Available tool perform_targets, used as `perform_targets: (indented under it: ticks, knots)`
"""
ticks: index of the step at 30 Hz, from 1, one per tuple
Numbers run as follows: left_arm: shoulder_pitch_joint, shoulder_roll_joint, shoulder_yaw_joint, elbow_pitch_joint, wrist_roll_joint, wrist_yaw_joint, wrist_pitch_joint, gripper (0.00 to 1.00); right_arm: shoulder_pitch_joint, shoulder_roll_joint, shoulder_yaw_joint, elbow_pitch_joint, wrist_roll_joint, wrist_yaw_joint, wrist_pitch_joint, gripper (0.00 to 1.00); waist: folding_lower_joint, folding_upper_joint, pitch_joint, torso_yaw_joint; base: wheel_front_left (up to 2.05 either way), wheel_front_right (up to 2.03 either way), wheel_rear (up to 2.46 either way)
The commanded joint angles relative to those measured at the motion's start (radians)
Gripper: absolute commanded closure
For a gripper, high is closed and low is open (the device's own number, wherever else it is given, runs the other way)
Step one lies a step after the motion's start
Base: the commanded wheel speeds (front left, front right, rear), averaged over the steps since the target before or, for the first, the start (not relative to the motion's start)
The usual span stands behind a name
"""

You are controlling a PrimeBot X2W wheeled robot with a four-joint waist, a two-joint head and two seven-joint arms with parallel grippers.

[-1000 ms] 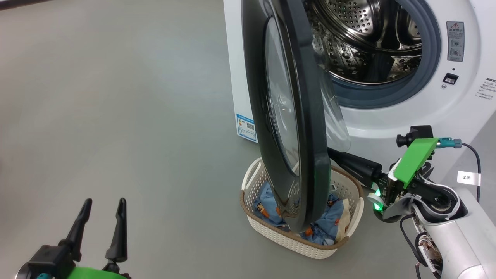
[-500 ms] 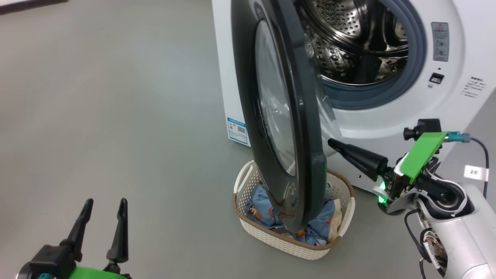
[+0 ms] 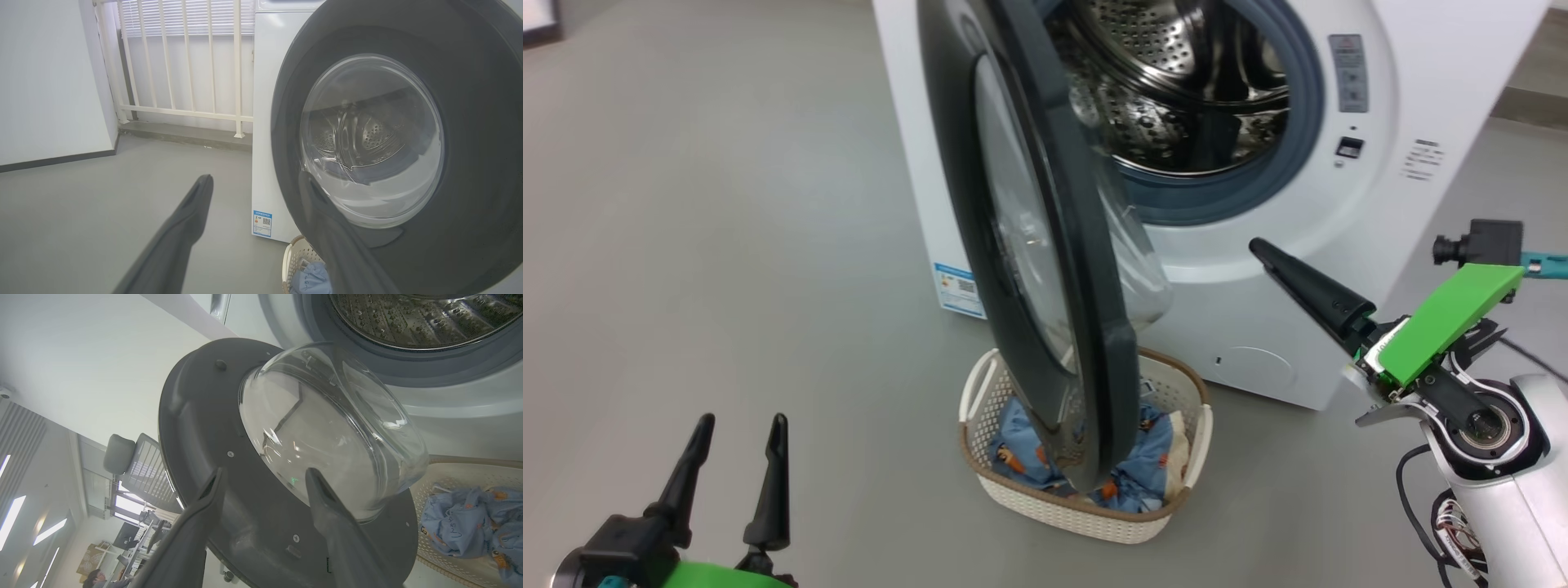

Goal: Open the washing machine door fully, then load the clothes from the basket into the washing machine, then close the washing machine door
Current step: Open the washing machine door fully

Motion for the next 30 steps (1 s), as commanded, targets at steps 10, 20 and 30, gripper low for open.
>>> perform_targets:
  ticks: [10, 20, 30]
  knots:
    - [-0.006, 0.021, 0.045, -0.048, 0.003, 0.001, -0.006, 0.0, 0.035, -0.09, 0.116, -0.145, -0.179, 0.006, -0.253, 0.0, 0.0, 0.0, 0.004, -0.167, 0.0, 0.0, 0.0]
    - [0.007, 0.002, 0.074, -0.069, 0.009, 0.001, -0.006, 0.0, 0.081, -0.187, 0.198, -0.2, -0.329, 0.006, -0.49, 0.0, 0.0, 0.0, 0.01, -0.263, 0.0, 0.0, 0.0]
    - [0.016, 0.0, 0.092, -0.098, 0.012, 0.001, -0.006, 0.0, 0.163, -0.218, 0.221, -0.215, -0.461, 0.006, -0.67, 0.0, 0.0, 0.0, 0.019, -0.333, 0.0, 0.0, 0.0]
